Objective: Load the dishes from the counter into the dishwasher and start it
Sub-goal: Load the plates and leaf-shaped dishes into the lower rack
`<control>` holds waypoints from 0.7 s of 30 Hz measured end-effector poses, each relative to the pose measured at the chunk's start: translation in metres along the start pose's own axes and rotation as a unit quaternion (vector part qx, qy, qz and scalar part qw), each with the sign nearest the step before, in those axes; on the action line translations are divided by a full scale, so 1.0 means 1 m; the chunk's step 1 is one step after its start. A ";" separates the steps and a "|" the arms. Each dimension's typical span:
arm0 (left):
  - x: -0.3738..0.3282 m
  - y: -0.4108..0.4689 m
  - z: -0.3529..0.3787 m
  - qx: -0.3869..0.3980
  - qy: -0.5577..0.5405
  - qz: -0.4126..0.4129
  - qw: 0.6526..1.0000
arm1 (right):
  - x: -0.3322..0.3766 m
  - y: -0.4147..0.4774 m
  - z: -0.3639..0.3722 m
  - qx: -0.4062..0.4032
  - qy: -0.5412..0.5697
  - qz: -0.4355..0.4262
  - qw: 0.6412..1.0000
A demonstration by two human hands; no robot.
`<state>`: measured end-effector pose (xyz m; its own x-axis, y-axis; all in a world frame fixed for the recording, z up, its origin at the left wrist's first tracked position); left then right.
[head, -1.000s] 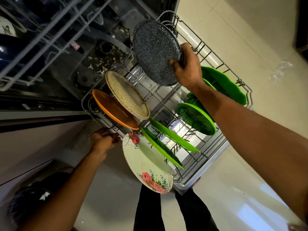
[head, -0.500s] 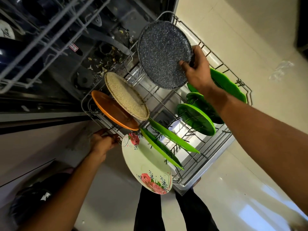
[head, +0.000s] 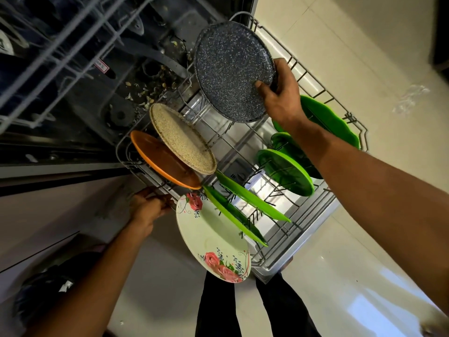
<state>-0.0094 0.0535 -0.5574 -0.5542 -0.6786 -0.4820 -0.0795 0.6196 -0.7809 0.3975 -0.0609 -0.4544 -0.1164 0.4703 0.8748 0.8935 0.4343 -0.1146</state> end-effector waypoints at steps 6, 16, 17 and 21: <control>0.003 0.002 -0.001 -0.005 -0.006 -0.006 1.000 | -0.017 -0.008 0.014 0.030 -0.049 0.001 0.998; 0.009 0.010 -0.002 0.010 -0.017 -0.014 1.000 | -0.030 -0.012 0.043 0.050 -0.087 0.019 0.995; 0.009 0.010 -0.003 0.013 -0.017 -0.014 1.000 | -0.030 -0.009 0.045 0.054 -0.091 0.021 0.994; 0.008 0.008 -0.004 0.018 -0.019 -0.017 1.000 | -0.034 -0.005 0.046 0.087 -0.118 0.023 0.989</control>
<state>-0.0176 0.0550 -0.5661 -0.5191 -0.7147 -0.4688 -0.0679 0.5812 -0.8109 0.3769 -0.0437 -0.5054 -0.1934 0.6494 0.7355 0.8142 0.5245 -0.2490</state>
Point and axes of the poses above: each hand's wrist, its own y-axis towards the middle knuckle, its own z-axis out of the palm, x = y × z, the point moved 9 cm from there along y, towards the middle knuckle, and after that the axes turned 10 degrees about -x, right-handed, at the moved point
